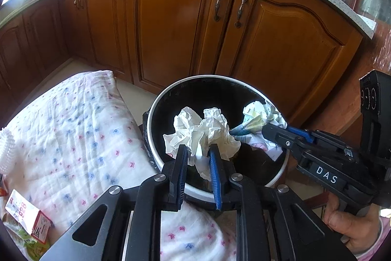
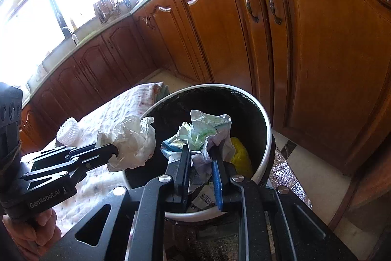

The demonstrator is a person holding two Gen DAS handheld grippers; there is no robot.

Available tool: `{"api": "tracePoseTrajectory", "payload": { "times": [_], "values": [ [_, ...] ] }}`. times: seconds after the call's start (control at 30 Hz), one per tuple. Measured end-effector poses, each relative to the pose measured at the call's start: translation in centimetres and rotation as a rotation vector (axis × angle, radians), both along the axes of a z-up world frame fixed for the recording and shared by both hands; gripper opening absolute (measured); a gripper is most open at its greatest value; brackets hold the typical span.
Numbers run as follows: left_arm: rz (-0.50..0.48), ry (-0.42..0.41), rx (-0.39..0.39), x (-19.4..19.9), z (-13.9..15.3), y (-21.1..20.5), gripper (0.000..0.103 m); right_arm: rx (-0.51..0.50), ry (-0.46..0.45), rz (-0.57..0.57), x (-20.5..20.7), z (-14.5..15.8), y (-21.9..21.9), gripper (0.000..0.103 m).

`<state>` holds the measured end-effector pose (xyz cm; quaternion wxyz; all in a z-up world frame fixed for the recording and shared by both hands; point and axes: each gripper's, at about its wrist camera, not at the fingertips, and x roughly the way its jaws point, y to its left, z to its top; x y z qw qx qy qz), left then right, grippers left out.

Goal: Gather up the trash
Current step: 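Carry the tissue and wrapper over the bin and open both tools, then withdraw both open tools from the bin back over the table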

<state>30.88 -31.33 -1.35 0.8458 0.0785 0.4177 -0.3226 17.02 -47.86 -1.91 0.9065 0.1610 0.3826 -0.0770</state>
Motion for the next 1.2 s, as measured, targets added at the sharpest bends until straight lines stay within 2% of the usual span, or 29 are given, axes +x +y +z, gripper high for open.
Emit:
{"api": "tracePoseTrajectory", "payload": {
  "times": [0.1,0.23,0.27,0.4,0.5,0.57,0.63,0.93,1.2],
  "values": [
    [0.005,0.001,0.014,-0.2,-0.2,-0.6,0.028,0.011,0.019,-0.004,0.6,-0.5,-0.6,0.024],
    [0.009,0.001,0.006,-0.8,-0.1,-0.8,0.038,0.037,0.003,-0.020,0.3,-0.5,-1.3,0.042],
    [0.012,-0.001,0.004,-1.0,0.0,-0.7,0.038,0.041,-0.002,-0.024,0.1,-0.5,-1.4,0.046],
    [0.027,0.005,-0.032,-1.7,0.6,1.0,0.041,0.068,-0.034,-0.029,-0.7,-0.2,-1.6,0.049],
    [0.053,0.002,-0.061,-2.9,0.8,2.6,0.046,0.081,-0.066,-0.034,-1.4,0.1,-1.3,0.061],
    [0.072,0.008,-0.079,-3.6,0.7,3.9,0.047,0.094,-0.091,-0.033,-1.9,0.5,-0.9,0.074],
    [0.089,0.012,-0.090,-4.5,0.7,5.3,0.047,0.104,-0.118,-0.029,-2.5,0.7,-0.3,0.078],
    [0.193,0.030,-0.129,-7.2,0.1,12.0,0.048,0.163,-0.191,0.018,-4.8,0.9,3.9,0.092],
    [0.295,0.052,-0.155,-9.7,0.5,17.3,0.048,0.175,-0.205,0.081,-5.4,0.0,8.6,0.094]
  ]
}}
